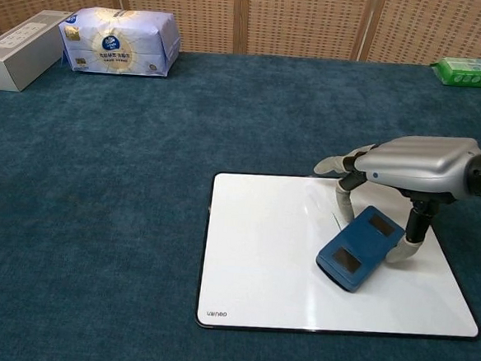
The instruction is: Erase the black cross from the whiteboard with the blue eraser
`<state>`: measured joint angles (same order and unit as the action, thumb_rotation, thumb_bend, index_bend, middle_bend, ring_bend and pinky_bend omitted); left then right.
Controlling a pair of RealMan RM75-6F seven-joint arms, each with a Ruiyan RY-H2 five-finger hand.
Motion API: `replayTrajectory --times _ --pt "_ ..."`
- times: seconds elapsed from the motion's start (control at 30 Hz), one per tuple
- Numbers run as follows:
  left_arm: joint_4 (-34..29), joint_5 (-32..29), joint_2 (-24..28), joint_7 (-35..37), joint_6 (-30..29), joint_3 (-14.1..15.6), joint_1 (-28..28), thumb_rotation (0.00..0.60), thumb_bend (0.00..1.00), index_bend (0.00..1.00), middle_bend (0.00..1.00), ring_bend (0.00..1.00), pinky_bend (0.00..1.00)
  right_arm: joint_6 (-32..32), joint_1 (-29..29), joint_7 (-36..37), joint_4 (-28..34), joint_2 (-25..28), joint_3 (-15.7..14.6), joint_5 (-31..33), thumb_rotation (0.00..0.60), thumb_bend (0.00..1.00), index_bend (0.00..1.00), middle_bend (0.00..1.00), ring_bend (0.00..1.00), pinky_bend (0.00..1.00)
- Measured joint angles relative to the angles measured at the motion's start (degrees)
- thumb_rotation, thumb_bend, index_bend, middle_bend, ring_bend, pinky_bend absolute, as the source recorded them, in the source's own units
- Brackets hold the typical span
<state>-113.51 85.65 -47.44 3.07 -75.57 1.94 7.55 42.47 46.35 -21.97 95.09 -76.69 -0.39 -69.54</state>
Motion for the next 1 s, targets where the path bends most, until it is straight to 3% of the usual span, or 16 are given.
replayTrajectory --times 0.5,1.0 --pt "0.33 -0.02 0.05 0.38 -0.31 0.22 -0.38 0.6 0.49 0.28 0.3 0.23 0.07 -0.08 0.16 1.1 0.12 -0.46 0.3 -0.08 0.6 0.04 0.61 0.03 0.0 0.0" --pt "0.52 0.01 0.42 0.88 -1.54 0.59 -1.47 0.6 0.49 0.28 0.3 0.23 0.07 -3.89 2.49 5.49 -5.94 -3.35 1.84 -0.1 0.6 0.05 0.65 0.05 0.0 0.0"
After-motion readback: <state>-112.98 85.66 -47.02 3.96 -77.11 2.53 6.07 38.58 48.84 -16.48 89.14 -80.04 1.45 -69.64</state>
